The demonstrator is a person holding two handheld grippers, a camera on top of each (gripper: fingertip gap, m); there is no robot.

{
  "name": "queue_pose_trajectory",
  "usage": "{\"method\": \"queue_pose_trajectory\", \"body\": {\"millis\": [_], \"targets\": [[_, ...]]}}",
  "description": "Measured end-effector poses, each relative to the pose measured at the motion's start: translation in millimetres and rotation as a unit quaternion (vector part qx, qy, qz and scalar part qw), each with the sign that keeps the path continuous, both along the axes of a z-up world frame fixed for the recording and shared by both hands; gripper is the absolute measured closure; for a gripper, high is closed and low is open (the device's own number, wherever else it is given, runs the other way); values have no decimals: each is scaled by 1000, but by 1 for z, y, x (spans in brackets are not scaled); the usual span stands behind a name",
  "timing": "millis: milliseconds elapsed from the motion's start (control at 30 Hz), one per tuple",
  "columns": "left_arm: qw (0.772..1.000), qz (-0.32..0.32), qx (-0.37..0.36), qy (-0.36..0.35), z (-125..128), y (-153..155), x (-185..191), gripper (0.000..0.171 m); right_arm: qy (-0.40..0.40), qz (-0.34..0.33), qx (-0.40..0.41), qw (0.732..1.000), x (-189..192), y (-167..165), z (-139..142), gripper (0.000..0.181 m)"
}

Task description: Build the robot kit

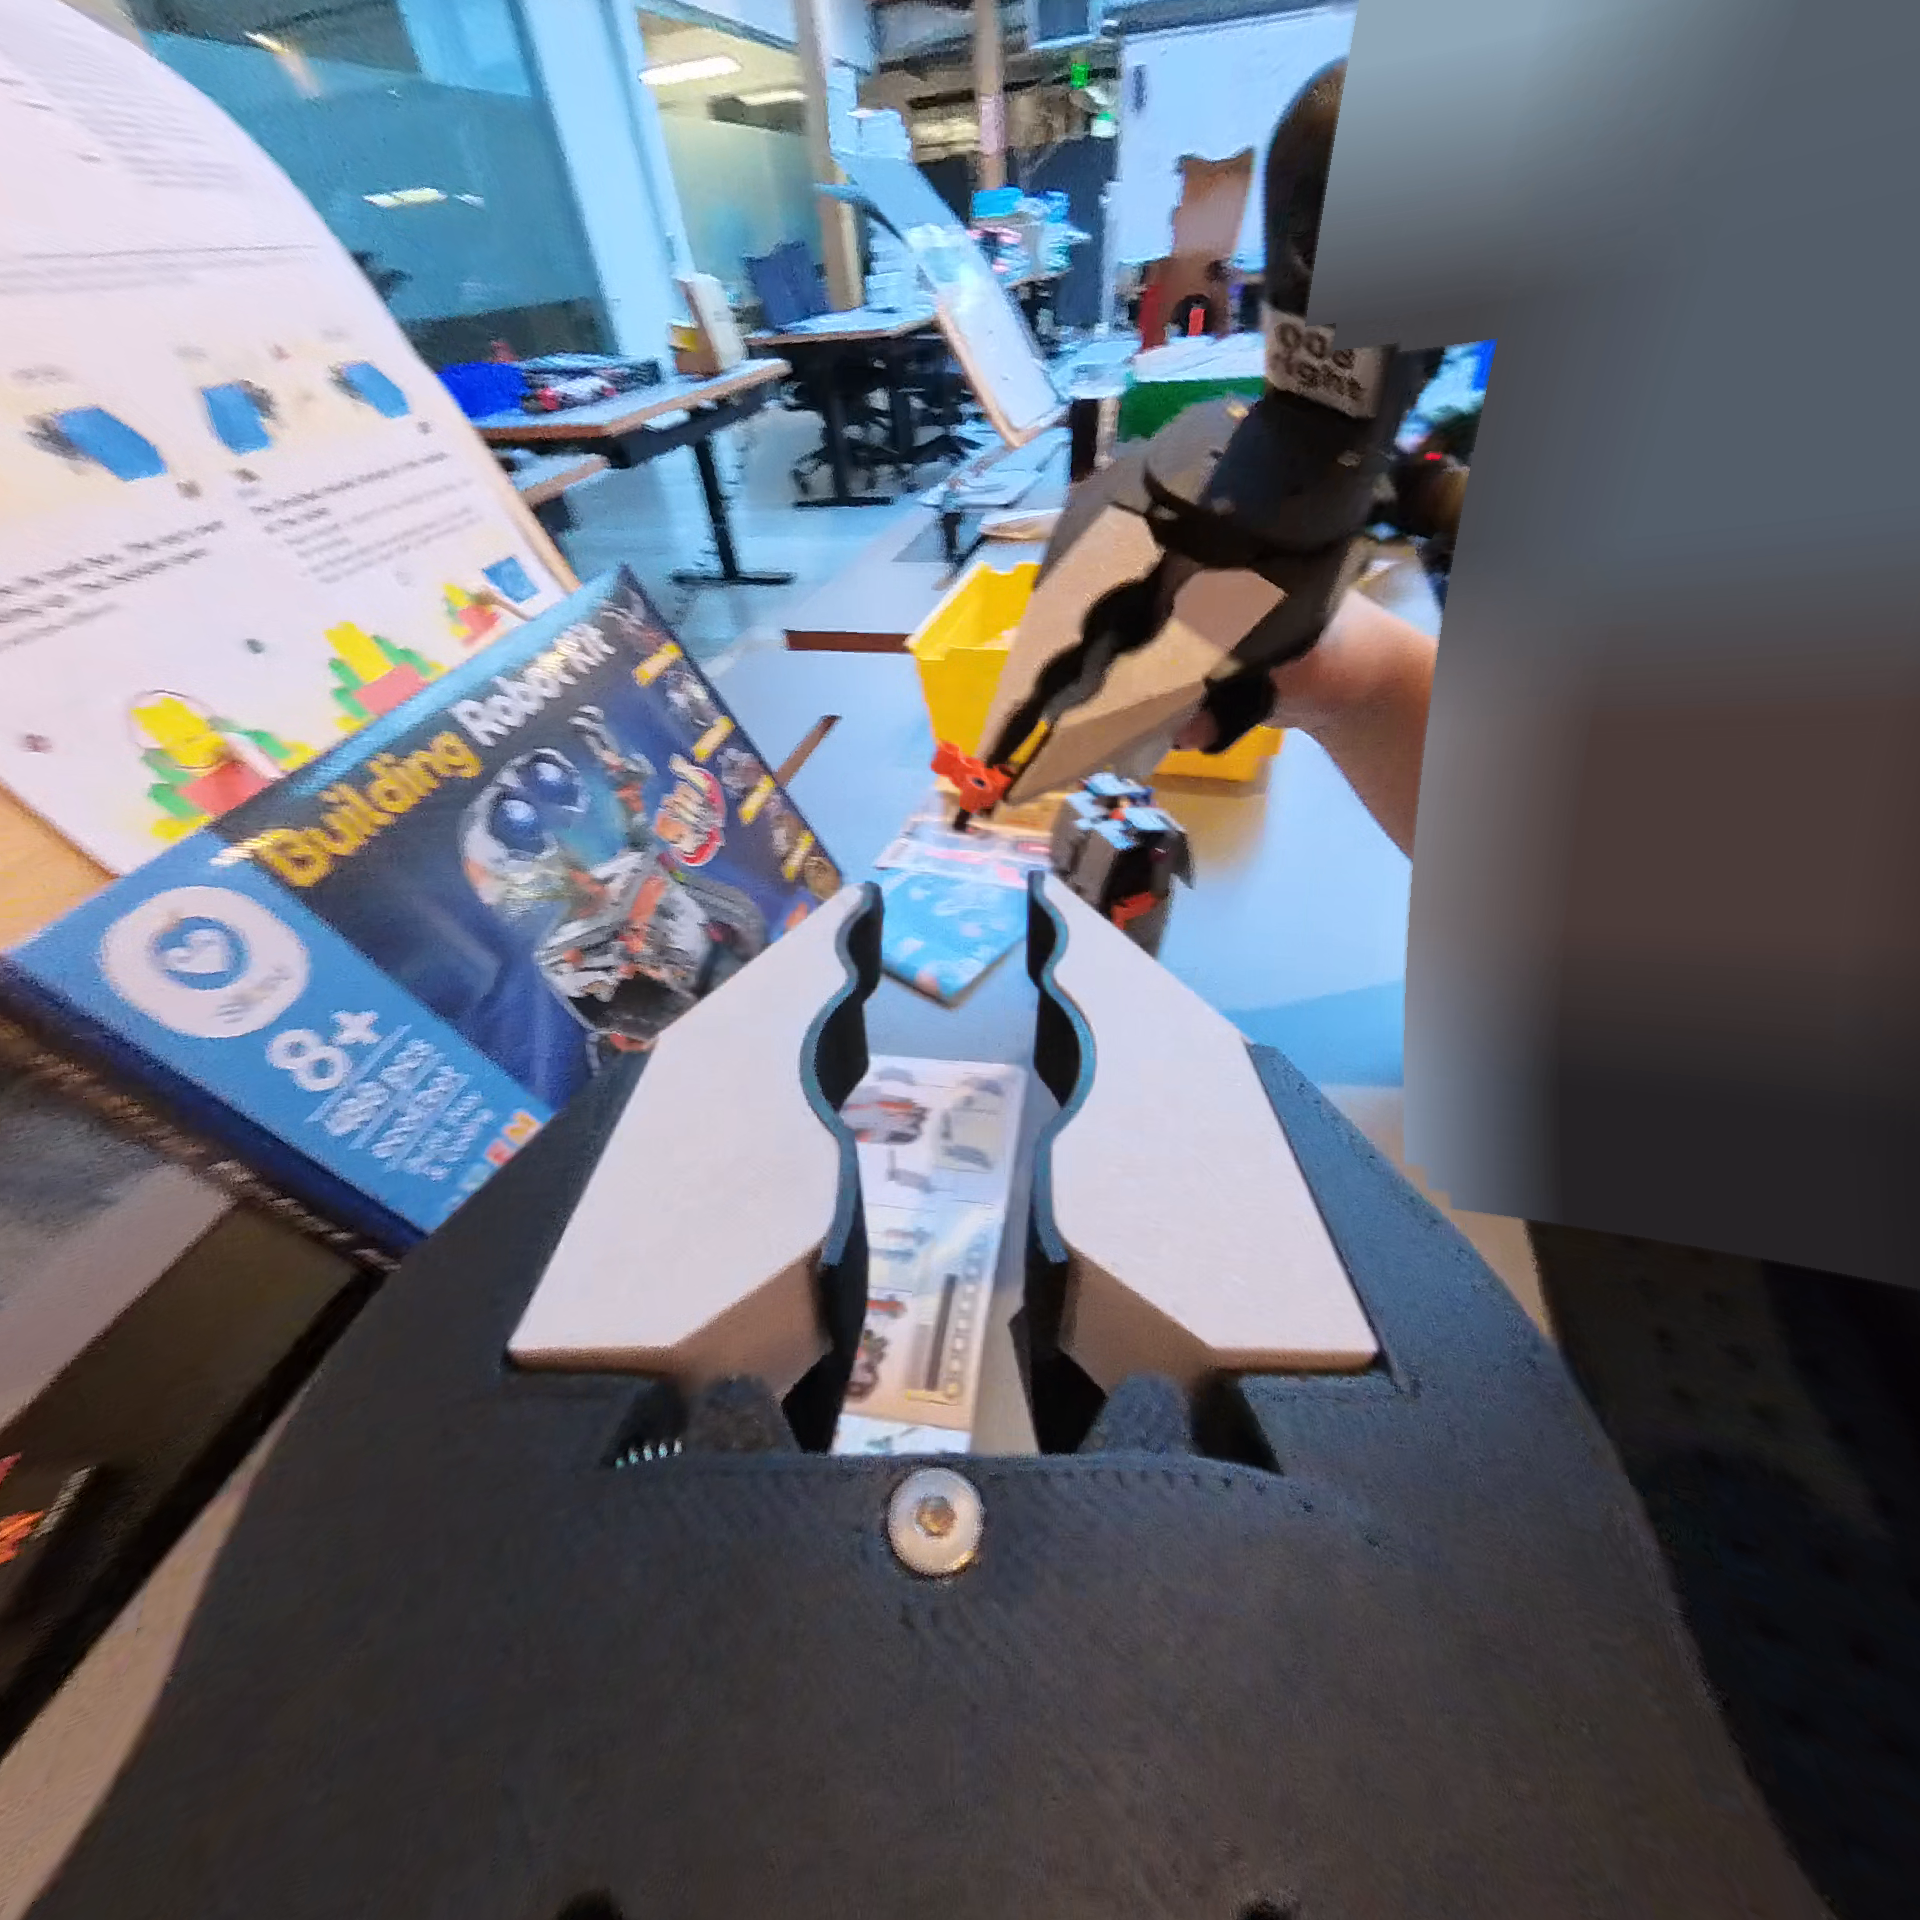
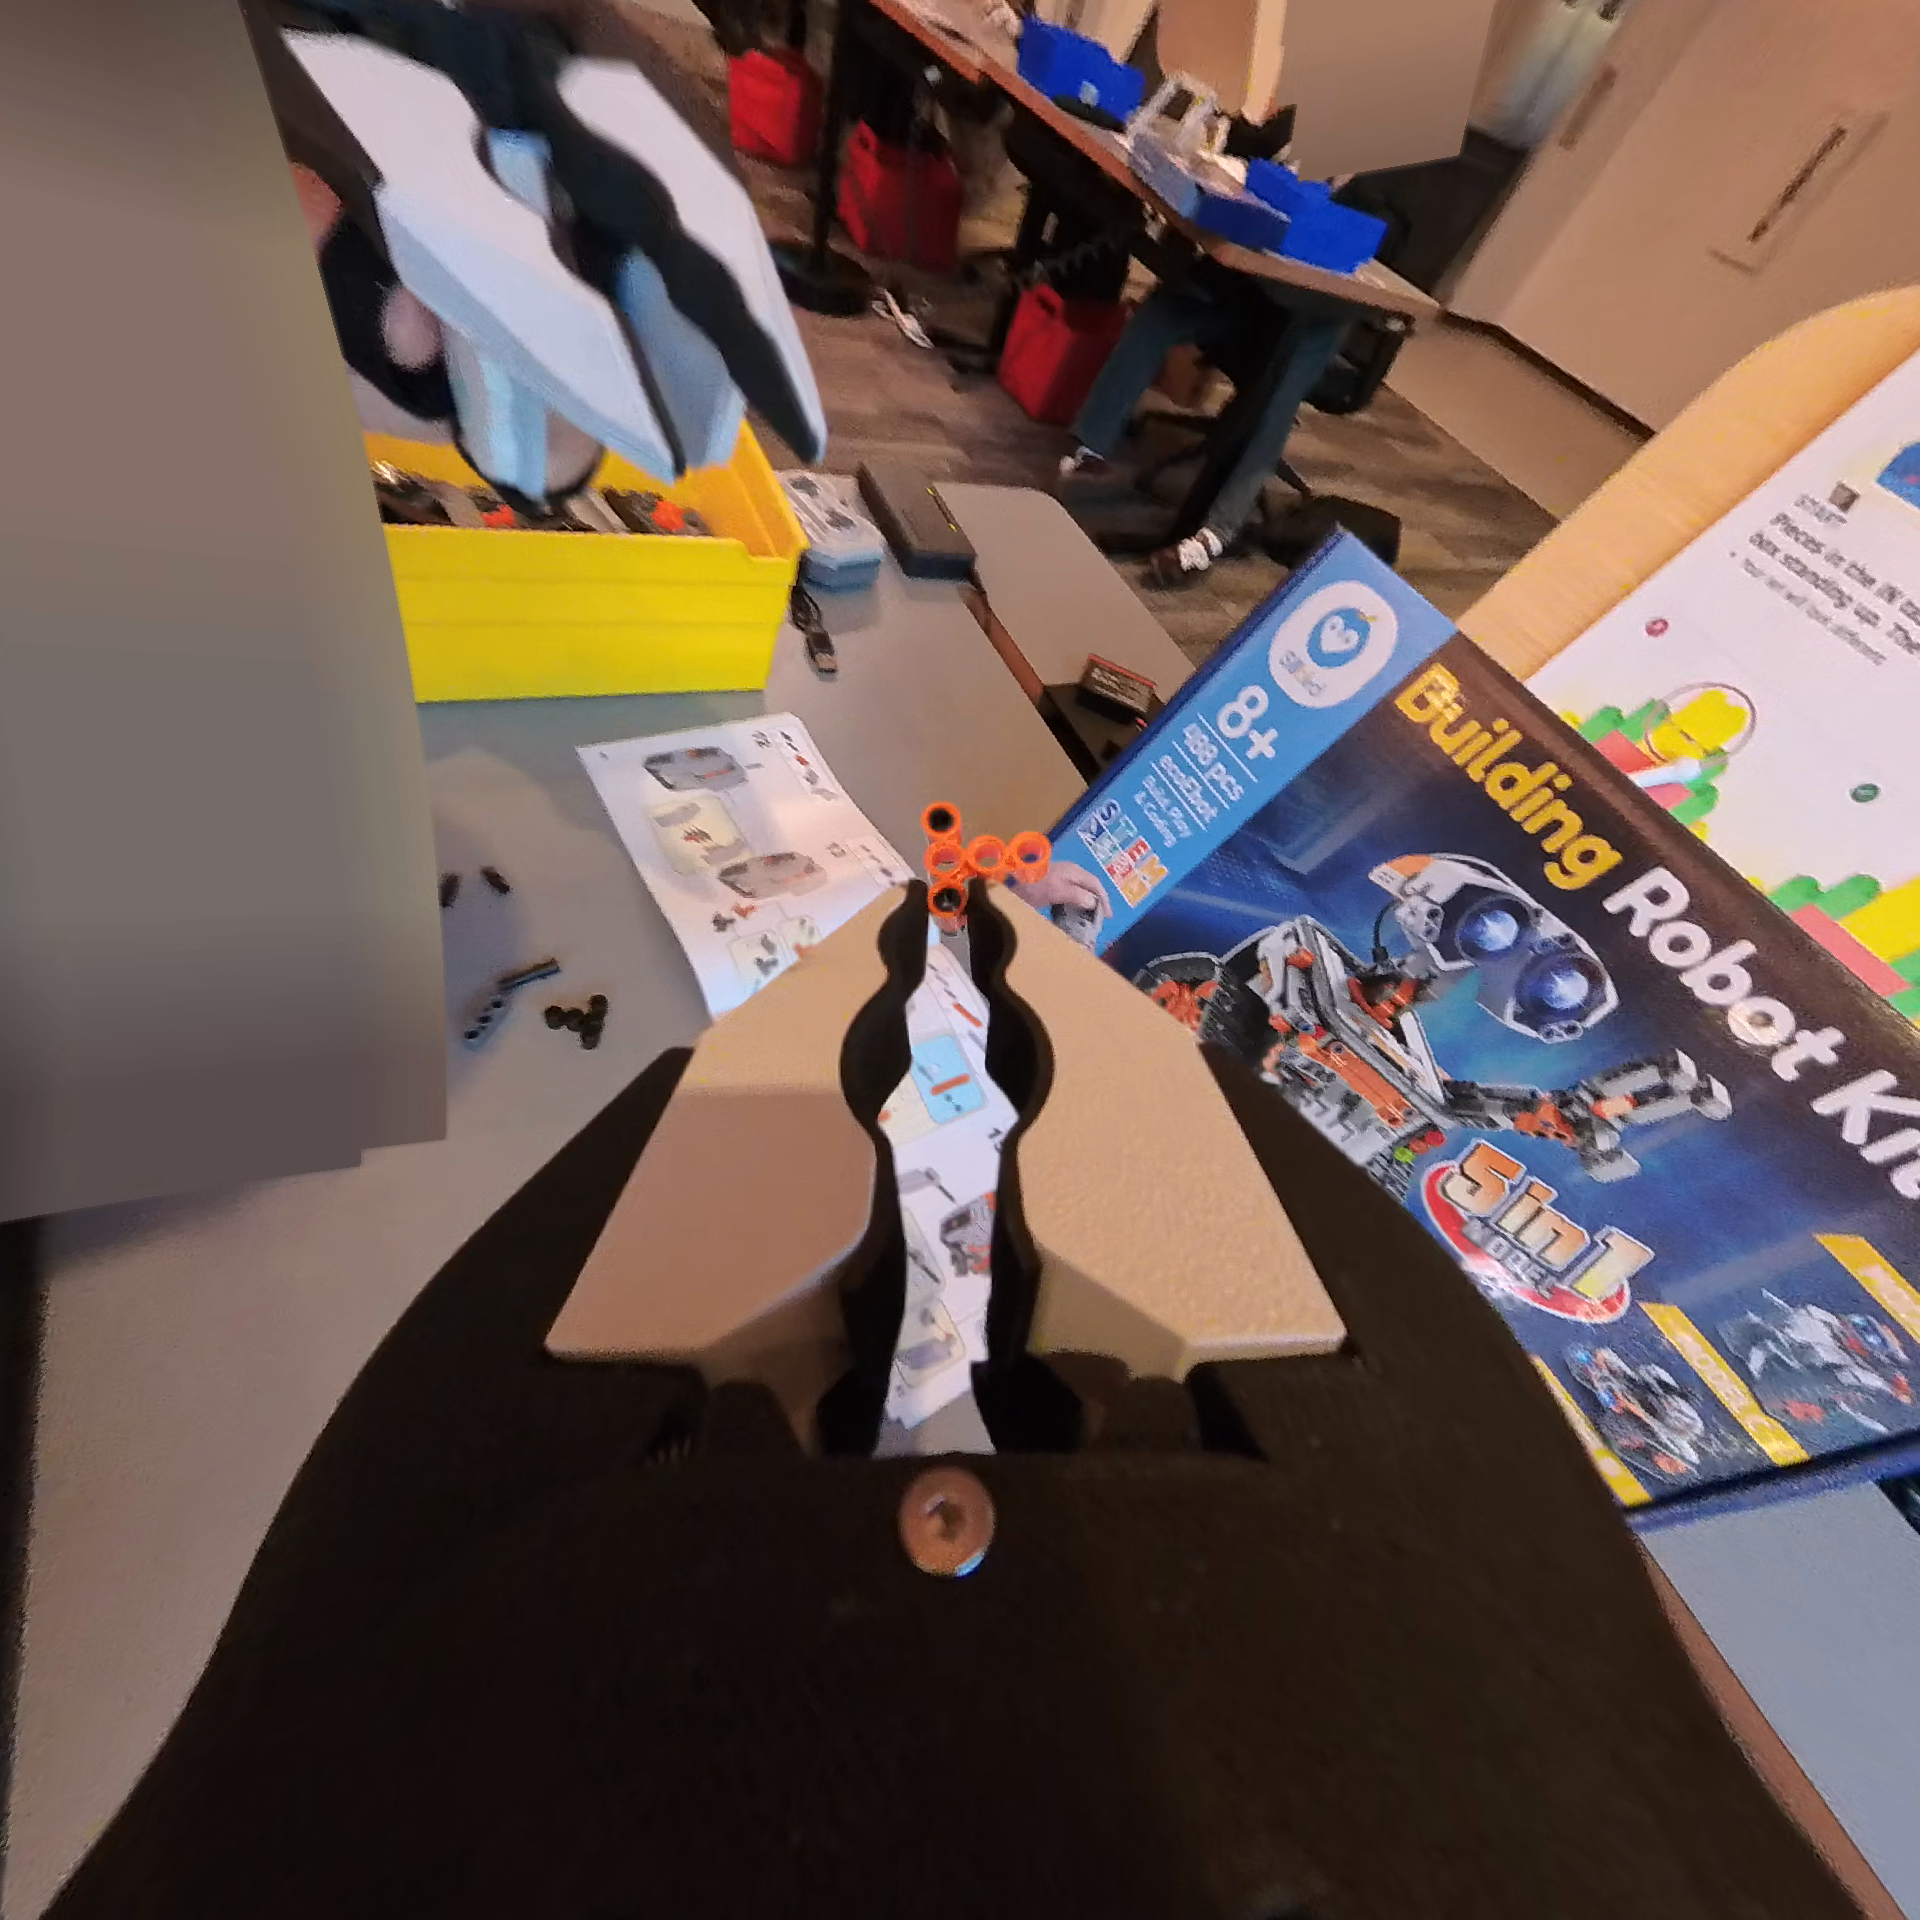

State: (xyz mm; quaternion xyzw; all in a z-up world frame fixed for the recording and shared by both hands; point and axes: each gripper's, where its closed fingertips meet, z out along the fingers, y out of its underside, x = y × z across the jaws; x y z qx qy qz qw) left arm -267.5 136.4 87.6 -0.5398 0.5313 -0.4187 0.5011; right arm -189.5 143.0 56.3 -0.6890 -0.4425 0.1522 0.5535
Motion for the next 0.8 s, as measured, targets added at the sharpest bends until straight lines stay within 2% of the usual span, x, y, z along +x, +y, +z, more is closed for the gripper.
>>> {"method": "queue_pose_trajectory", "body": {"millis": [167,233,367,533,800], "targets": [[997,-67,-14,36,-23,-15,14,167,49,57,-13,997,-18,-12,7,175],[995,-91,-29,29,-23,-21,23,165,68,75,-29,994,-24,-14,5,176],[996,-72,-6,56,-32,-17,34,153,73,85,-47,993,-29,-13,-1,175],[997,-53,13,63,-35,-11,39,158,65,99,-50,992,-33,-17,-4,175],[995,-86,36,47,-28,-26,44,160,60,138,-75,986,-32,-30,-6,176]]}}
